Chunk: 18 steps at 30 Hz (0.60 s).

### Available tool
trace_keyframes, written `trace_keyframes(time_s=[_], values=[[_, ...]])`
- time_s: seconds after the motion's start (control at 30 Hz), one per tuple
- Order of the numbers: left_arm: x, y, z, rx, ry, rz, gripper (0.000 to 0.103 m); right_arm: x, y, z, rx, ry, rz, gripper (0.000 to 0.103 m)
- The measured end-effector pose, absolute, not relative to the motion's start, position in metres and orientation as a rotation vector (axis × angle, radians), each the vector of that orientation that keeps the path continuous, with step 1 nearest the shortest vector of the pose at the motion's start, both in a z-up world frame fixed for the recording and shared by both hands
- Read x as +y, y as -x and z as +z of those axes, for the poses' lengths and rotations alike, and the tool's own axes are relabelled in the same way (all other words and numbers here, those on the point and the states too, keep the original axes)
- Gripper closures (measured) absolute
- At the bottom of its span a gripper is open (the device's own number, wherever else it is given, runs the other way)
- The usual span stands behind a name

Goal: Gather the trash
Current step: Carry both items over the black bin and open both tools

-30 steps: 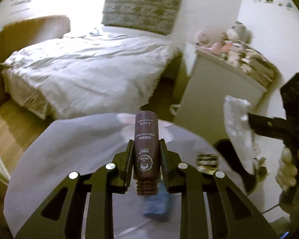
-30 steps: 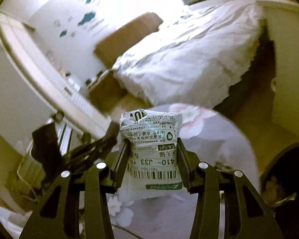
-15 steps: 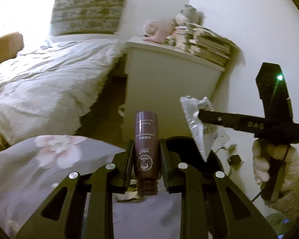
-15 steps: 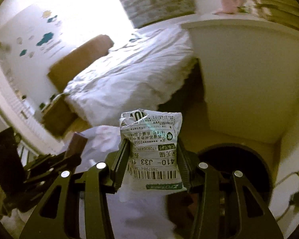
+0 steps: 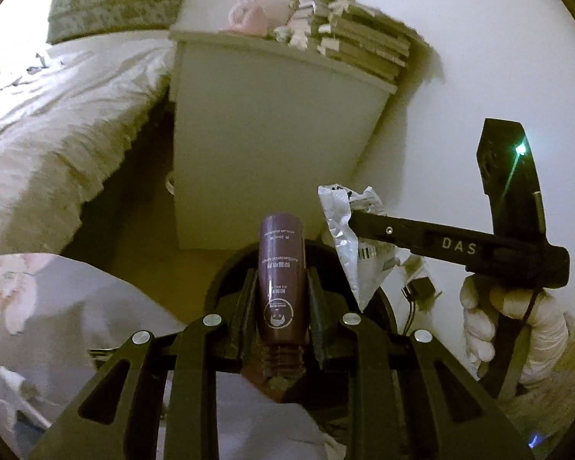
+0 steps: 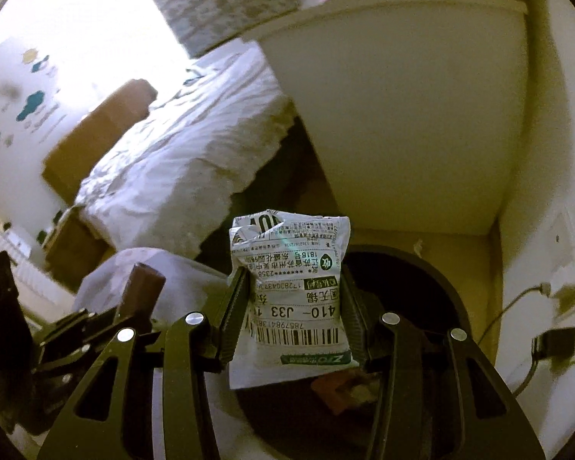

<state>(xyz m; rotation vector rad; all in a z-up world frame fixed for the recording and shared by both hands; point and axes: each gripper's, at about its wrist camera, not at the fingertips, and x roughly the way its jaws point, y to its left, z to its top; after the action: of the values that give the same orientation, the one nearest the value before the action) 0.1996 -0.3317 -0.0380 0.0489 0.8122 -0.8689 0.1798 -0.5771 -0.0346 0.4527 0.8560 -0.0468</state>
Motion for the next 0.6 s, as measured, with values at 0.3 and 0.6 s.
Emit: trace_keyframes(time_s=[0.3, 0.6], values=[[-0.359, -0.207, -0.062, 0.879, -0.072, -0.883, 0.078, -0.599, -0.176, -0.066, 0.899, -0.489, -0.112, 0.057], [-0.372, -0.206, -0.065, 0.896, -0.087, -0.893, 0.078, -0.606, -0.171, -0.078, 0.908, -0.509, -0.128, 0.057]])
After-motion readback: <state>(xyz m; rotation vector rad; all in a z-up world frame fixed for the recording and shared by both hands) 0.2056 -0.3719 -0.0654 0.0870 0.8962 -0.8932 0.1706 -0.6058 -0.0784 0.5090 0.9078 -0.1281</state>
